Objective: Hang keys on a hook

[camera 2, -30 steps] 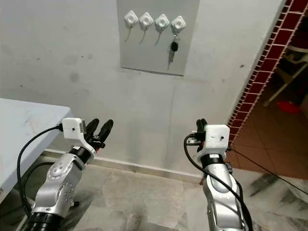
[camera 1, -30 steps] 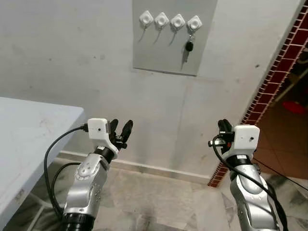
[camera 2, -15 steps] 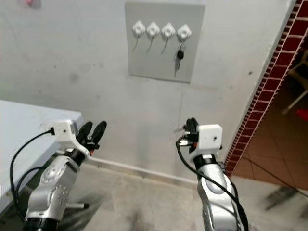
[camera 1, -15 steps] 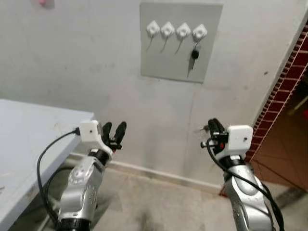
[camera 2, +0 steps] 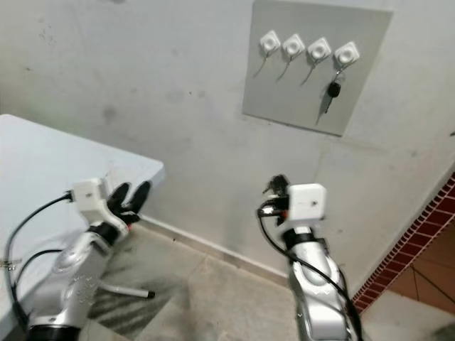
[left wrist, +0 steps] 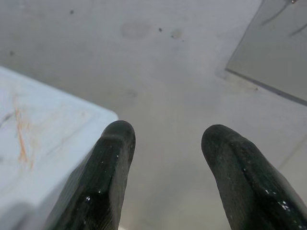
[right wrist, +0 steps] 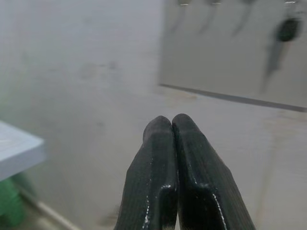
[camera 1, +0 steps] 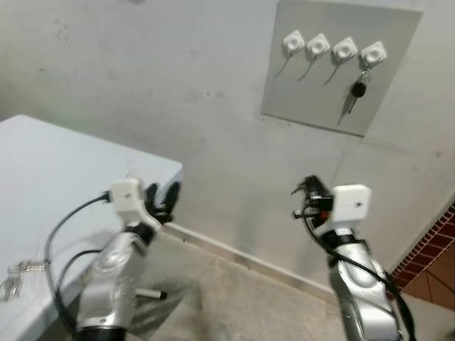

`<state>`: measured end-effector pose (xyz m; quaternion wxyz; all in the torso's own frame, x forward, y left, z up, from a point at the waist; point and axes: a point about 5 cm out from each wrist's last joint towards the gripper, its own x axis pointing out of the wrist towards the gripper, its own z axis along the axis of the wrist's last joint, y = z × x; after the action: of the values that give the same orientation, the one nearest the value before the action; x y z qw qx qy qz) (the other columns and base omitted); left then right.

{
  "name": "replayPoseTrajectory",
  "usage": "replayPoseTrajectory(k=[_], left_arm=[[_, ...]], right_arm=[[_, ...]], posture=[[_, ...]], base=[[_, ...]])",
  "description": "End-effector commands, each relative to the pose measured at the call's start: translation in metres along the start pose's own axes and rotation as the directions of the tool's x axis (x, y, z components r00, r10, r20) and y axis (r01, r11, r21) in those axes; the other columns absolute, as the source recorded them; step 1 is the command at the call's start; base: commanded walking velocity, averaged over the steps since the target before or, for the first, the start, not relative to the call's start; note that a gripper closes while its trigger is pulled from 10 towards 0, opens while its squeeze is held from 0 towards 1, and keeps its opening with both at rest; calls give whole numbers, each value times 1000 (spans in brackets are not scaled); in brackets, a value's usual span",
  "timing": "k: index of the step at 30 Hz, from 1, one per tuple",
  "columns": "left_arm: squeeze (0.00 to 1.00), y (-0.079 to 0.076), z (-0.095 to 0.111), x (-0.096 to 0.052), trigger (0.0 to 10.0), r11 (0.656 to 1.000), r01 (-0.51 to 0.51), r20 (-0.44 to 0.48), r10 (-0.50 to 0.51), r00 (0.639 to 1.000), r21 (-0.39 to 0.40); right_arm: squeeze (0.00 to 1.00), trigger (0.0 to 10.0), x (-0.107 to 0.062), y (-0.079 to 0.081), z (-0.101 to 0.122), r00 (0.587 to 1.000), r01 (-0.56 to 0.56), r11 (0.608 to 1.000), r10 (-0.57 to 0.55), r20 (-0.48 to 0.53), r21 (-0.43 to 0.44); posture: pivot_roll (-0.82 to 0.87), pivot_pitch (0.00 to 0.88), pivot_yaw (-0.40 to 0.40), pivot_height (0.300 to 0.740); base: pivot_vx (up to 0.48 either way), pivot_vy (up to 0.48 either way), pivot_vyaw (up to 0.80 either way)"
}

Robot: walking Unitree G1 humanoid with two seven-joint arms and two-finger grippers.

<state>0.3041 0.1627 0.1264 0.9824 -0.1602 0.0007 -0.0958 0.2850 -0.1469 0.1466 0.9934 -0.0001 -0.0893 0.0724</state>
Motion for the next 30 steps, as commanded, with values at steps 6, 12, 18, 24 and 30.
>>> replayPoseTrajectory(k=[6, 12, 18, 24, 30], left_arm=[[0, -15, 2, 5, 10000, 998, 54, 2, -54, 999, 18], [0, -15, 1, 5, 10000, 999, 42, -18, -42, 999, 34], [0, -18, 1, 4, 10000, 996, 68, -15, -67, 998, 57], [0, -17, 3, 4, 10000, 990, 84, -12, -83, 997, 117], [0, -16, 6, 8, 10000, 985, 81, -11, -80, 997, 154]], right_arm=[[0, 10000, -2, -10, 4, 1000, 26, 1000, -26, 10, -11], [0, 10000, -2, -9, 4, 1000, 25, 1000, -25, 10, -9], [0, 10000, -3, -10, 4, 999, 52, 999, -52, 15, 10], [0, 10000, -4, -16, -5, 992, 117, 993, -116, -43, 33], [0, 10000, -5, -19, -4, 991, 127, 992, -126, -44, 24]], posture=[[145, 0, 5, 736], [143, 0, 8, 736], [140, 0, 12, 736], [136, 0, 14, 736], [125, 0, 26, 736]], base=[[346, 232, 0], [286, 0, 0], [0, 0, 0], [0, 0, -259], [0, 0, -769]])
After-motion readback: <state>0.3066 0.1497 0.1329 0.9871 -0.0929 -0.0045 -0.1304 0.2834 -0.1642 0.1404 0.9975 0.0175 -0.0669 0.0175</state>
